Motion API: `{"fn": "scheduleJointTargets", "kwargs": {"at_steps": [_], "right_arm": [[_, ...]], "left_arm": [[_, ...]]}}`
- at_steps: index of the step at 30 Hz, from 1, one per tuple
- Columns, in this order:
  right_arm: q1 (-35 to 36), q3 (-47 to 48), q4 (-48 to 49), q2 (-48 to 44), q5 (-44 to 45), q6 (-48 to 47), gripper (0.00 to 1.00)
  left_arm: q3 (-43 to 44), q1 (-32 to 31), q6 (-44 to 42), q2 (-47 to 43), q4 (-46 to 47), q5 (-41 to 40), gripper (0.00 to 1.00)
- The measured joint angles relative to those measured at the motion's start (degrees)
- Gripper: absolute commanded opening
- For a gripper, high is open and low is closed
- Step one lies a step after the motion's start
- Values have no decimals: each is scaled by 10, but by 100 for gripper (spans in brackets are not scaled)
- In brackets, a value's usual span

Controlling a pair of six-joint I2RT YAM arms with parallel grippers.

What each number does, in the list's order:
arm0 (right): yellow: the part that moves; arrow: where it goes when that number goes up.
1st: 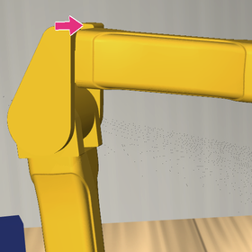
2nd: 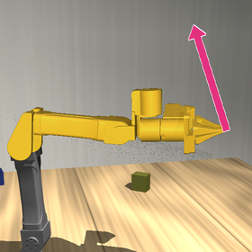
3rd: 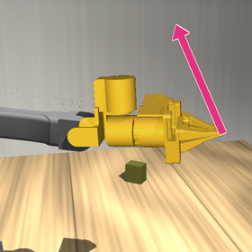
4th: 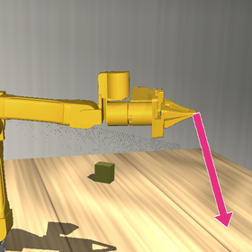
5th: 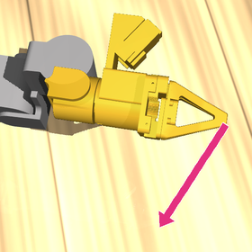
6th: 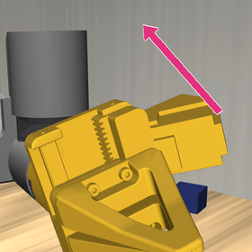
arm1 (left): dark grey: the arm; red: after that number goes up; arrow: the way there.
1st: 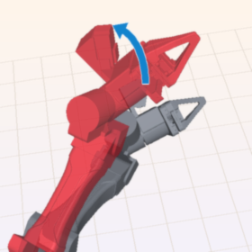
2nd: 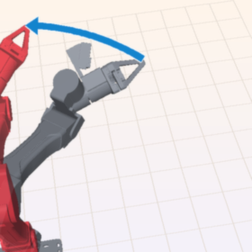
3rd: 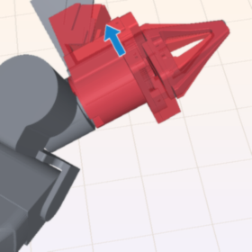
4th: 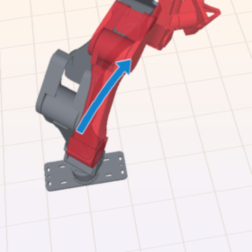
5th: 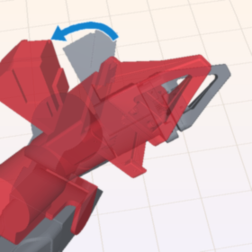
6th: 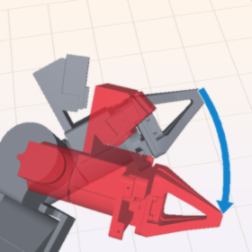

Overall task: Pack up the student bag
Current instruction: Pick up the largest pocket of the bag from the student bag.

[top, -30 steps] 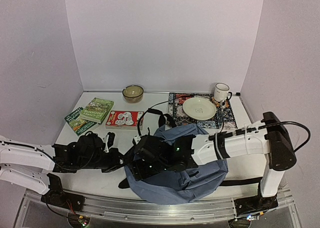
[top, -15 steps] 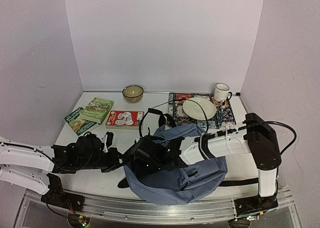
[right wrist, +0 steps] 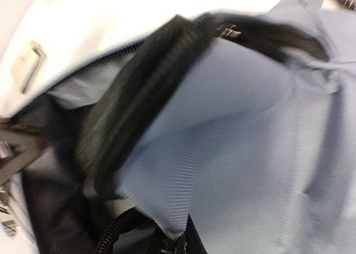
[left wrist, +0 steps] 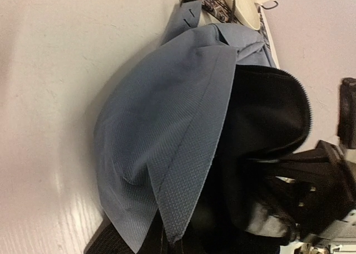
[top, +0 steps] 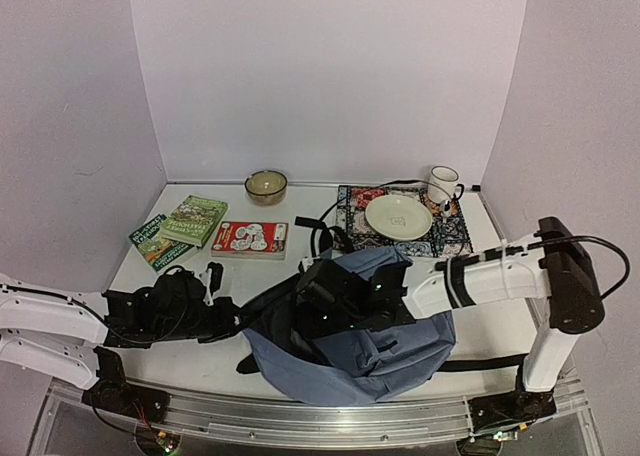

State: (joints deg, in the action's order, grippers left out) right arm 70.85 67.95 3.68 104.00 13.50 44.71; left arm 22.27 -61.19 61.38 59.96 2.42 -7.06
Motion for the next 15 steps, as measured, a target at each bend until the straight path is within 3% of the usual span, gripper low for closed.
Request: {"fn": "scheduleJointTargets", "kwargs": {"at_steps": [9, 15], "right_arm": [[-32, -62, -7, -118, 7, -12, 0], [-76, -115, -7, -155, 5, -15, 0]], "left_arm": [[35, 10, -104, 30, -34, -72, 0], [60, 83, -178, 80, -8, -57, 0]]}}
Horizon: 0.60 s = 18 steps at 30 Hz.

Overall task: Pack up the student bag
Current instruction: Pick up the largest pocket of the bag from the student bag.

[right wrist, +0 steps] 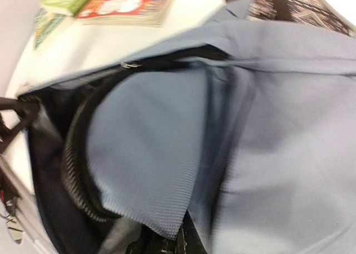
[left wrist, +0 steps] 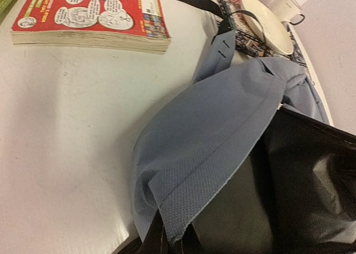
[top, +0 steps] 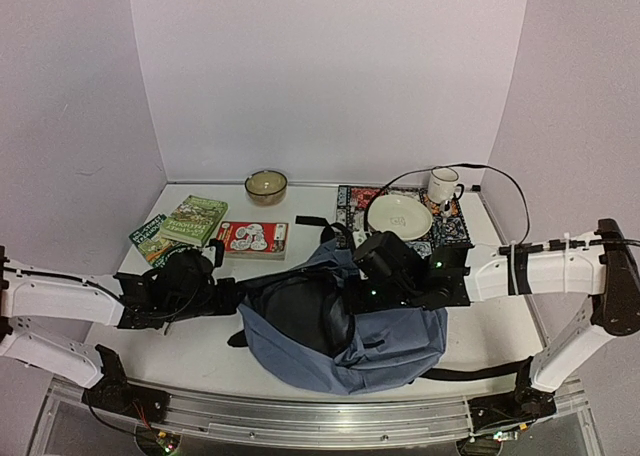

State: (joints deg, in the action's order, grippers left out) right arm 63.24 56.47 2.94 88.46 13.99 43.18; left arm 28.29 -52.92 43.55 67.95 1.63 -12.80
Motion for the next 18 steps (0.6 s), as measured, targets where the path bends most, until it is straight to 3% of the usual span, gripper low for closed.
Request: {"fn": "scheduleJointTargets", "kwargs": {"at_steps": [8, 18], "right_arm": [[-52, -46, 1, -1, -5, -1, 0], [-82, -76, 6, -17, -24, -2, 0]], "left_arm": [[22, 27, -47, 91, 17, 2, 0], [19, 28, -48, 95, 20, -3, 0]]}}
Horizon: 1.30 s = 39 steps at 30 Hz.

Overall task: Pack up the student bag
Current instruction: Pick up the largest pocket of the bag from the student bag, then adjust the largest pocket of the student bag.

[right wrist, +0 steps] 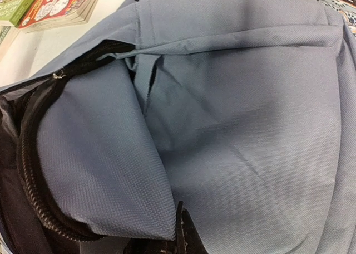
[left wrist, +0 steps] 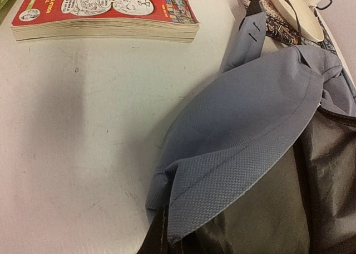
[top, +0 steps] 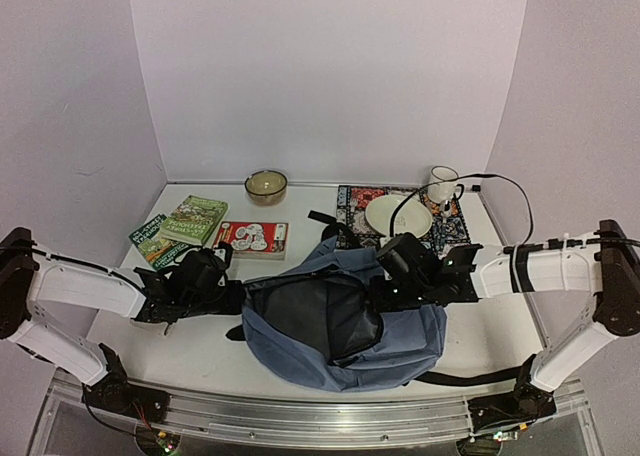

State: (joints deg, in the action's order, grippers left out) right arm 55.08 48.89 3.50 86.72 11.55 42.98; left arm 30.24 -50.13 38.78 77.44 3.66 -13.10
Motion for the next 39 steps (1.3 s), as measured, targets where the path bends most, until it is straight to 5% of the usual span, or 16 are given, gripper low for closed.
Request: {"fn": "scheduleJointTargets", "kwargs": {"at_steps": [9, 15, 18, 26, 39], "right_arm": [[-5, -13, 9, -19, -11, -14, 1], [-14, -20, 16, -22, -25, -17, 14], [-18, -20, 25, -4, -39, -19, 33], [-21, 19, 10, 30, -71, -30, 57], [-8, 74, -10, 3, -92, -47, 60]], "left_arm": [[-1, 8, 21, -19, -26, -5, 0], [-1, 12, 32, -24, -31, 9, 6], [-1, 17, 34, -25, -23, 33, 10], [0, 19, 46, -25, -14, 91, 26], [46, 19, 45, -73, -84, 95, 59]]}}
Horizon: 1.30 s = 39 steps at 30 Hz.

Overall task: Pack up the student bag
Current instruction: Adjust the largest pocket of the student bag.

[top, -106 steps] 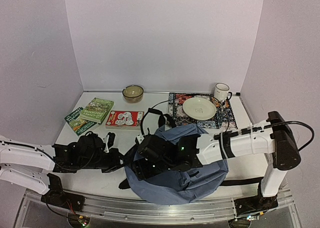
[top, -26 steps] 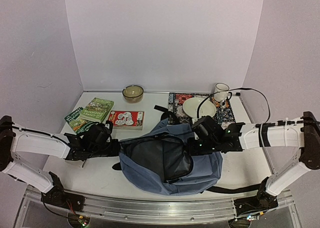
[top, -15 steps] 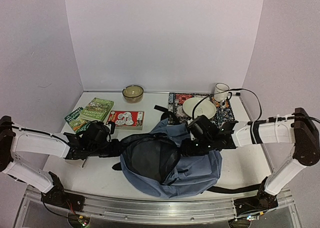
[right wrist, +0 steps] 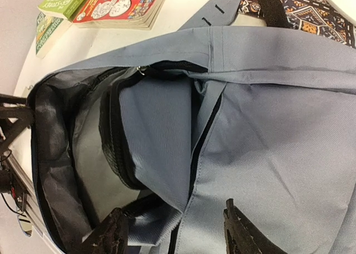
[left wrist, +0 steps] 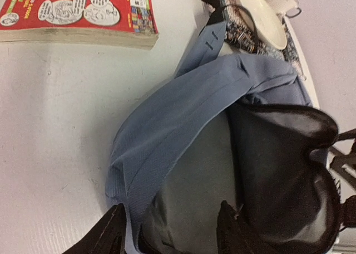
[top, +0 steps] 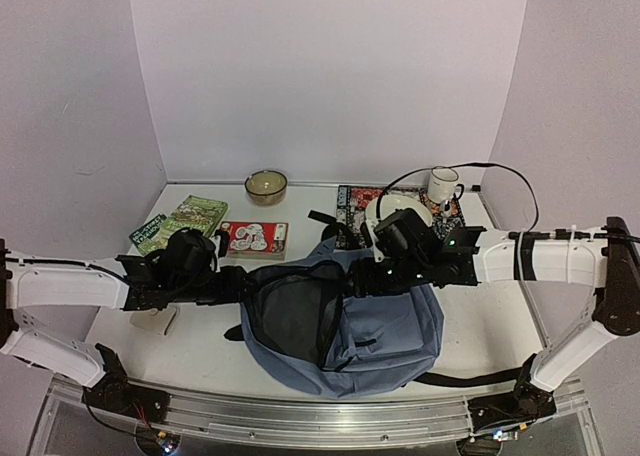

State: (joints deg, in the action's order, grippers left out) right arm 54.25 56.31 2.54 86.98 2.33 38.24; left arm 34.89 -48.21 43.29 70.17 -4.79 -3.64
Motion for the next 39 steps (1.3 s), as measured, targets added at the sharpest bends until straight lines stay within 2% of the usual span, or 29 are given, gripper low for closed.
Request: {"fn": "scheduleJointTargets", "kwargs": {"at_steps": [4, 11, 15, 20, 25, 30, 39], "right_arm": [[6, 11, -17, 2, -3, -2, 64], [20, 50, -26, 3, -6, -8, 74], [23, 66, -26, 7, -5, -8, 79], [23, 73, -33, 20, 3, -3, 83], [23, 88, -54, 39, 20, 5, 86], [23, 99, -77, 56, 48, 8, 87], [7, 88, -116, 62, 83, 10, 86]], "left_arm": [[27, 0, 0, -41, -35, -8, 58], [55, -2, 2, -55, -60, 9, 46], [78, -38, 5, -7, -59, 18, 40], [118, -120, 14, 89, -20, 40, 35], [161, -178, 18, 179, 13, 61, 33], [207, -226, 18, 232, 33, 63, 33], [237, -251, 17, 280, 40, 50, 33]]}}
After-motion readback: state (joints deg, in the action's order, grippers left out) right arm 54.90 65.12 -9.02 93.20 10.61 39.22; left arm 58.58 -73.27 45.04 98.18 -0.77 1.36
